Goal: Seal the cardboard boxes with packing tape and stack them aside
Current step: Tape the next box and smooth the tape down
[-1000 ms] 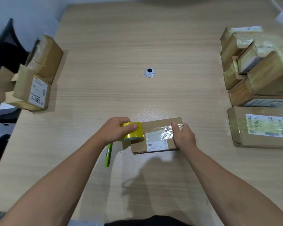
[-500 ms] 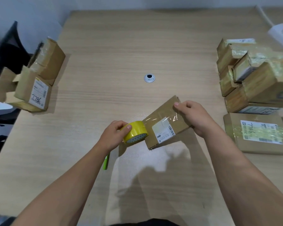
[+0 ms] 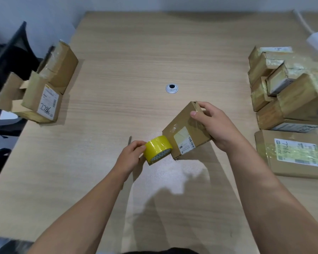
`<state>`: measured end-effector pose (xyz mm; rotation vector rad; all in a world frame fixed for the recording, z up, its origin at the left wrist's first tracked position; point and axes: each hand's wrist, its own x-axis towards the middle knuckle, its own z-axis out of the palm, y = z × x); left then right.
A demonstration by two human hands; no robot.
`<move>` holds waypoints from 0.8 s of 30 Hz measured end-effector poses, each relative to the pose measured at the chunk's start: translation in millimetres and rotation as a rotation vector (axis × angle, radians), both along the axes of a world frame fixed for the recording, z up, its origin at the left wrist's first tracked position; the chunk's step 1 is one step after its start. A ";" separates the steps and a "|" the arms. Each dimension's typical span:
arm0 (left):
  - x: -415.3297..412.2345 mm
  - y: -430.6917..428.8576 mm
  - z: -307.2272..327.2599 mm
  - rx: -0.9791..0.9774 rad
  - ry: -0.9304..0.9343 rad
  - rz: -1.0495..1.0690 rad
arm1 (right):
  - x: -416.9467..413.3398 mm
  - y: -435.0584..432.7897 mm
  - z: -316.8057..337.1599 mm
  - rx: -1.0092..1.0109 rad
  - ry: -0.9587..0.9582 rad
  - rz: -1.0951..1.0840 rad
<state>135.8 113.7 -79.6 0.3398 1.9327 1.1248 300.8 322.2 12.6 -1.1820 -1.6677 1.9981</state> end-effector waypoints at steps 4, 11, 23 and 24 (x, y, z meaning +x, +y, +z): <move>-11.4 -7.5 -6.8 -0.163 0.256 -0.007 | 1.5 3.0 -0.1 -0.049 0.023 -0.025; -11.2 -28.8 -26.6 -0.615 0.562 -0.257 | 0.5 5.9 -3.0 -0.071 0.026 -0.024; -28.8 -11.4 5.0 -0.348 0.587 -0.195 | -0.1 8.0 -5.3 -0.057 0.018 -0.034; -30.4 -7.9 12.5 -0.267 0.610 -0.210 | 0.2 8.0 -5.1 -0.058 0.018 -0.033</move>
